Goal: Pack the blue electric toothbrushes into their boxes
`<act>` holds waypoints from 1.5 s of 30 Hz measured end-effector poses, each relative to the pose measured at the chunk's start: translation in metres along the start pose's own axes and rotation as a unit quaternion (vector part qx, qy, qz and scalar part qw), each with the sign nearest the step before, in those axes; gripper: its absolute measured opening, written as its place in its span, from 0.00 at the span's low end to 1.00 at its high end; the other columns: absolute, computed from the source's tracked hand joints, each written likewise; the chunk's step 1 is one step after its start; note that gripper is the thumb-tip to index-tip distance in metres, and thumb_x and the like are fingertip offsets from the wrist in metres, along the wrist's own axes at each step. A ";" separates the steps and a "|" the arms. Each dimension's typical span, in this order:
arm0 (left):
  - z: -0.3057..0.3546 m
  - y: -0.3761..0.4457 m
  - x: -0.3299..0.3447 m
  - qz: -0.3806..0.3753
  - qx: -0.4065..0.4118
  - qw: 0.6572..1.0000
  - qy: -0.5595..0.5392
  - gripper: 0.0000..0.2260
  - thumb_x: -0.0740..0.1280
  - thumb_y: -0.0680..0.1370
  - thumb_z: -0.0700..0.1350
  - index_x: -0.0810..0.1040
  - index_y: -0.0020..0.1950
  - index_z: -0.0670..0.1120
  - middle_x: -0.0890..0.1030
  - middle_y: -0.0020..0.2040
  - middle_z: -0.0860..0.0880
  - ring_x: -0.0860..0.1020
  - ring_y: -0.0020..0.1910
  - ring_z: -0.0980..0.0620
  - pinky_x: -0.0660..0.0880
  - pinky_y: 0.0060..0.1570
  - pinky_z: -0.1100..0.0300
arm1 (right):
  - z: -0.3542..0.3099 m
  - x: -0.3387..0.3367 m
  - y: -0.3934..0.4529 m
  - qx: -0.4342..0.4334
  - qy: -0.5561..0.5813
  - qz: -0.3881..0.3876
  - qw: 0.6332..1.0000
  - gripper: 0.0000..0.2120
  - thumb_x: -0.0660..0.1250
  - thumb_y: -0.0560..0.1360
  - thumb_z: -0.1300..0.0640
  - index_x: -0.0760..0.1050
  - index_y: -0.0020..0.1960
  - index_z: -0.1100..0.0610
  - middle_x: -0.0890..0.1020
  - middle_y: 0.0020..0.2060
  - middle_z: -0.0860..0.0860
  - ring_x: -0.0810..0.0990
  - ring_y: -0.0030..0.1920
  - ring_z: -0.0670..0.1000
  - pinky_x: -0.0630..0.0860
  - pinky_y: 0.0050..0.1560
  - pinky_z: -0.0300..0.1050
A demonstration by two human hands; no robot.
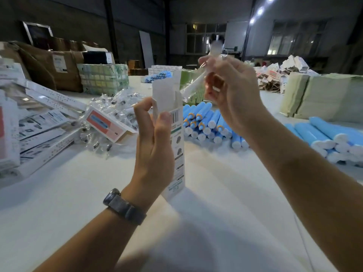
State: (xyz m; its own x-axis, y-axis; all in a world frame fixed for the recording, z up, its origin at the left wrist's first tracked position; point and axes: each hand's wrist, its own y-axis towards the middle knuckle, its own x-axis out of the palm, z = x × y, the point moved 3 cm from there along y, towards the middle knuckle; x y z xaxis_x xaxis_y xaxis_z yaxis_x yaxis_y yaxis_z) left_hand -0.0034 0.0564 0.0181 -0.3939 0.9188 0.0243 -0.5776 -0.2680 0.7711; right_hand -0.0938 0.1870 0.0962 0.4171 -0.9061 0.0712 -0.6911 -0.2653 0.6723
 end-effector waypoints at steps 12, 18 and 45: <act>0.004 -0.007 0.004 -0.070 0.045 0.997 -0.005 0.11 0.52 0.84 0.53 0.60 0.64 0.51 0.77 0.55 0.65 0.79 0.52 0.55 0.79 0.52 0.41 | -0.048 0.032 -0.026 -0.145 -0.159 -0.102 0.971 0.10 0.71 0.75 0.65 0.74 0.55 0.58 0.73 0.30 0.51 0.69 0.29 0.54 0.72 0.31 0.48; 0.003 -0.005 0.002 -0.046 0.034 0.998 0.001 0.09 0.52 0.83 0.53 0.60 0.61 0.53 0.77 0.51 0.66 0.77 0.45 0.52 0.77 0.43 0.41 | -0.057 0.025 -0.023 -0.185 -0.298 -0.099 0.931 0.13 0.77 0.70 0.58 0.74 0.46 0.56 0.80 0.36 0.53 0.79 0.35 0.54 0.78 0.38 0.41; 0.004 -0.002 0.006 -0.075 -0.012 0.987 -0.140 0.07 0.54 0.84 0.46 0.61 0.61 0.52 0.81 0.52 0.62 0.82 0.49 0.56 0.79 0.46 0.59 | -0.013 0.021 -0.045 -0.102 -0.269 -0.136 0.948 0.05 0.69 0.75 0.57 0.82 0.43 0.49 0.72 0.48 0.48 0.73 0.45 0.47 0.72 0.42 0.39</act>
State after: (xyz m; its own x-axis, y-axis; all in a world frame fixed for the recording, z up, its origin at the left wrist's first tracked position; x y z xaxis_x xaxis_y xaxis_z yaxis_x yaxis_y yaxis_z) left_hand -0.0020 0.0639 0.0192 -0.0916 0.9918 0.0888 -0.6329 -0.1268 0.7637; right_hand -0.0465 0.1845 0.0771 0.1643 -0.8647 -0.4746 -0.4487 -0.4940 0.7447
